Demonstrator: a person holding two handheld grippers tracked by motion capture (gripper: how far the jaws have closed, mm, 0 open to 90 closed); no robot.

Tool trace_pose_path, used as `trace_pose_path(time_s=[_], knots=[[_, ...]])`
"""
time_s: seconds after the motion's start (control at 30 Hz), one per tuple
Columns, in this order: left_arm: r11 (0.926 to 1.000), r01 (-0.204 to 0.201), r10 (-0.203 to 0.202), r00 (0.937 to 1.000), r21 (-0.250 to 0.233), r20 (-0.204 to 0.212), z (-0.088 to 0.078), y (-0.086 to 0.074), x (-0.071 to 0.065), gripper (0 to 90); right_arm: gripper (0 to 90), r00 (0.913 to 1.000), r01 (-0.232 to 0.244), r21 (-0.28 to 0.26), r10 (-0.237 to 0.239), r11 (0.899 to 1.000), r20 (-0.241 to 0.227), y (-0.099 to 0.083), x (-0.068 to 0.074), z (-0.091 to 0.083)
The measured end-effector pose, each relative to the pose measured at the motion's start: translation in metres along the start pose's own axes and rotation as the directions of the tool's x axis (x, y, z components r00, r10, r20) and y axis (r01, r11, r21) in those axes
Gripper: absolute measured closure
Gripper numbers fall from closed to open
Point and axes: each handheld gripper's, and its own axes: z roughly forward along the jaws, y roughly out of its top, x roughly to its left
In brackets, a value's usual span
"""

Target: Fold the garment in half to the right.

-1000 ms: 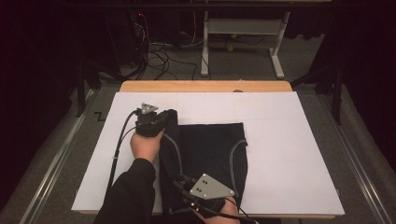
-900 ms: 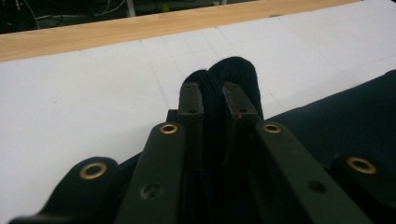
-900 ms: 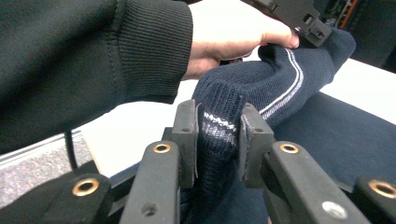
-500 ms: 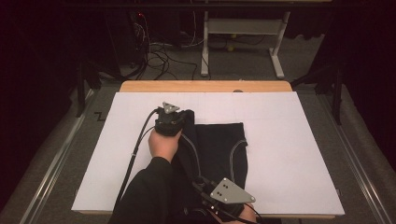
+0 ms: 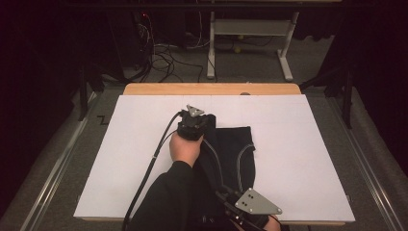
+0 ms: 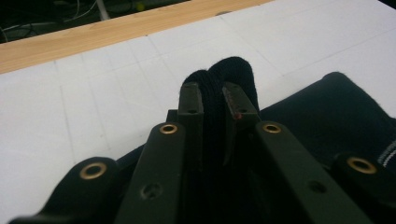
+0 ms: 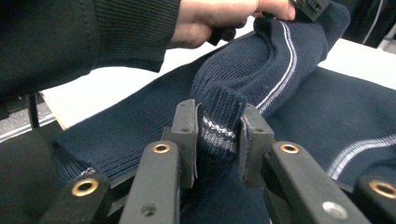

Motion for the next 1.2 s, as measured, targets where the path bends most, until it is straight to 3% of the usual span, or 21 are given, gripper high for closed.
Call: trace_pose_path(time_s=[0.33, 0.63, 1.03, 1.2], knots=[[0.9998, -0.019, 0.019, 0.9996, 0.008, 0.019, 0.015, 0.01, -0.028, 75.0, 71.9, 0.9981, -0.028, 0.026, 0.026, 0.999, 0.055, -0.017, -0.018, -0.018], [0.999, -0.032, 0.031, 0.999, 0.033, 0.033, 0.032, 0.007, -0.046, 73.2, 70.6, 0.9961, -0.063, 0.075, 0.058, 0.995, 0.066, -0.034, -0.027, -0.024], [0.9986, -0.039, 0.037, 0.9985, 0.037, 0.041, 0.036, 0.006, -0.051, 70.4, 68.3, 0.9939, -0.09, 0.084, 0.084, 0.992, 0.072, -0.04, -0.031, -0.034], [0.999, -0.035, 0.033, 0.9969, 0.029, 0.071, 0.035, 0.005, -0.051, 68.0, 67.7, 0.994, -0.087, 0.076, 0.081, 0.993, 0.073, -0.041, -0.029, -0.036]])
